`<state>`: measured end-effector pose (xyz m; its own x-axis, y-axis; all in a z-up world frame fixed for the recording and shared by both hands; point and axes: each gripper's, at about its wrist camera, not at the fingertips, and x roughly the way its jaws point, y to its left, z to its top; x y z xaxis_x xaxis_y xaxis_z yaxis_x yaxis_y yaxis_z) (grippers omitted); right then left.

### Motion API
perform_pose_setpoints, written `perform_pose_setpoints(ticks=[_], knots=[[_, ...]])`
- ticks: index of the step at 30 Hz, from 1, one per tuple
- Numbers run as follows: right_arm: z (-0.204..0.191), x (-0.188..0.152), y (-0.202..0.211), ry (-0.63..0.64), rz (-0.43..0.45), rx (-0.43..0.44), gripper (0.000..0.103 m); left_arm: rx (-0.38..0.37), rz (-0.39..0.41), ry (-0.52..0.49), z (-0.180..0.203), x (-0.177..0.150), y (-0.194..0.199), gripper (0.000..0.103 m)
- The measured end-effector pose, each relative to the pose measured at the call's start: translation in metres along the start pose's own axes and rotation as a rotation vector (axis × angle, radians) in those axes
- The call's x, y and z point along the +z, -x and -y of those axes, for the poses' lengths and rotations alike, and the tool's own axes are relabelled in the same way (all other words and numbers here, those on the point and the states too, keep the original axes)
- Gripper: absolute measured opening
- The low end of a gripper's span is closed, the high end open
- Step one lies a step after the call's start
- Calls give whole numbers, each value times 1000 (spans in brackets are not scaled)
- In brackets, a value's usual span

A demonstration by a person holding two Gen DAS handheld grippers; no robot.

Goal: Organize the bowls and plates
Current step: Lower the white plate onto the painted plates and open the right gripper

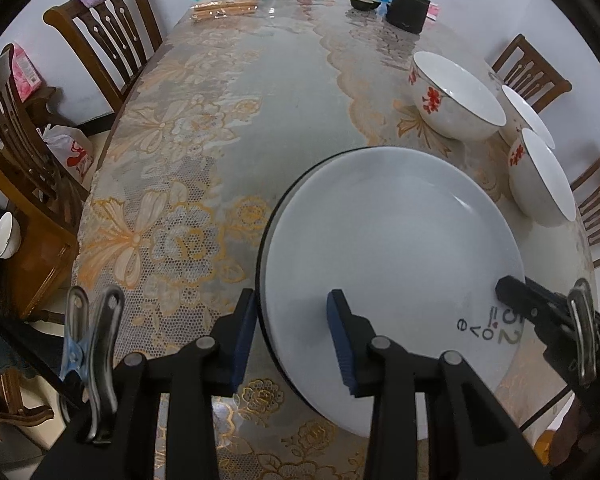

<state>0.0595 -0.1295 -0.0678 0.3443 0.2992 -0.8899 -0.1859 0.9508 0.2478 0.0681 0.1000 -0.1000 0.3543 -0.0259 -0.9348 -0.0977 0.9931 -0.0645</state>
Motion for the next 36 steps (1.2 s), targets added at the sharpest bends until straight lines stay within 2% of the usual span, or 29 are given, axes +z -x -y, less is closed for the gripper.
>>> perform_pose_setpoints(ticks=[3, 6, 9, 10, 11, 19, 26, 30, 36], knots=[[10, 1, 1, -86, -28, 42, 15, -3, -12, 4, -1, 1, 0, 38], [22, -1, 10, -168, 0, 83, 15, -14, -24, 12, -4, -1, 1, 38], [18, -2, 14, -119, 29, 75, 13, -27, -30, 21, -9, -4, 3, 38], [14, -3, 15, -92, 40, 66, 7, -31, -30, 21, -10, -5, 3, 38], [8, -4, 15, -72, 49, 45, 6, -35, -31, 19, -11, -6, 4, 37], [-1, -3, 9, -37, 62, -26, 6, -77, -26, -2, -9, -5, 12, 33], [13, -3, 12, -152, 25, 43, 7, -94, -16, -14, -13, -4, 22, 33], [16, -8, 21, -166, 44, 55, 13, -119, 6, -19, -17, -3, 36, 33], [24, -16, 40, -194, 87, 75, 13, -149, 58, -27, -13, 0, 60, 33]])
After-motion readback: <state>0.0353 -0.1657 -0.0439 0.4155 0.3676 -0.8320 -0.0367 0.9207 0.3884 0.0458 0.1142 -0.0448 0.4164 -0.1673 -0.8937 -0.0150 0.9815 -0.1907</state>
